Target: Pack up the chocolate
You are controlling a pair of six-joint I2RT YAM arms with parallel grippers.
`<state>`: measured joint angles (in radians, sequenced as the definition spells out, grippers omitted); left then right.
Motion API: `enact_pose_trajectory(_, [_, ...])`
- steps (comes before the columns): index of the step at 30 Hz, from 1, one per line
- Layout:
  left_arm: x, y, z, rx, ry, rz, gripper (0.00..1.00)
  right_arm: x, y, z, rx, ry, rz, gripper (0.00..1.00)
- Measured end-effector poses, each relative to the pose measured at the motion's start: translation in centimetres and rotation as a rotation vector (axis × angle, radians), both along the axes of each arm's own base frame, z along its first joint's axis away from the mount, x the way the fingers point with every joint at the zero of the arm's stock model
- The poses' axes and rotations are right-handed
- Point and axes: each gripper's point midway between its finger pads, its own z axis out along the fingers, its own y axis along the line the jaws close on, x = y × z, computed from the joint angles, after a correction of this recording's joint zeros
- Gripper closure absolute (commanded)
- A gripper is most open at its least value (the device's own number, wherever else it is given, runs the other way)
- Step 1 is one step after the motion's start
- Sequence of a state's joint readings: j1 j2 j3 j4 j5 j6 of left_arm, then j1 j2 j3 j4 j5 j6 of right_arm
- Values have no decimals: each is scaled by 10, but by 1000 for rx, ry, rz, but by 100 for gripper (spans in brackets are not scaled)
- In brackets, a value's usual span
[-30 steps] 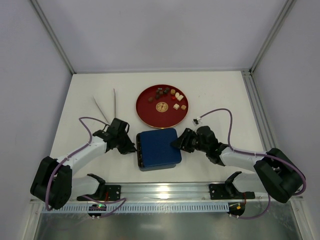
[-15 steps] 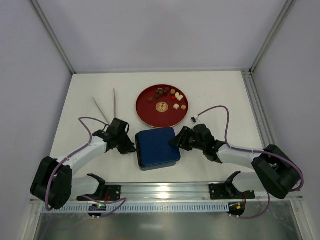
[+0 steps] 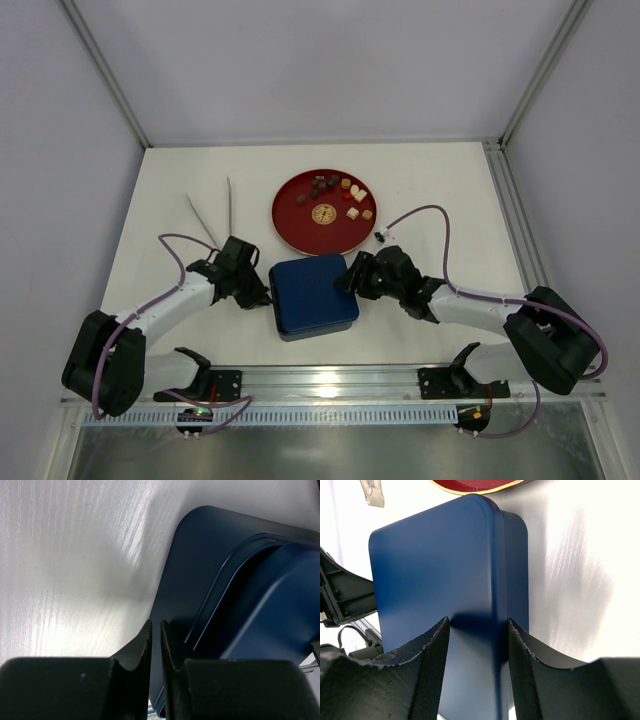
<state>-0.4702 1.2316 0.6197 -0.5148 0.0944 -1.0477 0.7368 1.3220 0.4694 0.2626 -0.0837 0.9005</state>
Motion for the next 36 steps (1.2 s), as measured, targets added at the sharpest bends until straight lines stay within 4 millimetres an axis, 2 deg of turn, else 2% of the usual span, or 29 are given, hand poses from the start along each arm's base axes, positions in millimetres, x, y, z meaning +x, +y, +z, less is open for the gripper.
enact_pose_trajectory(36, [-1,-1,-2,13,19,-15,89,-2,9,4,-207,-50,38,40])
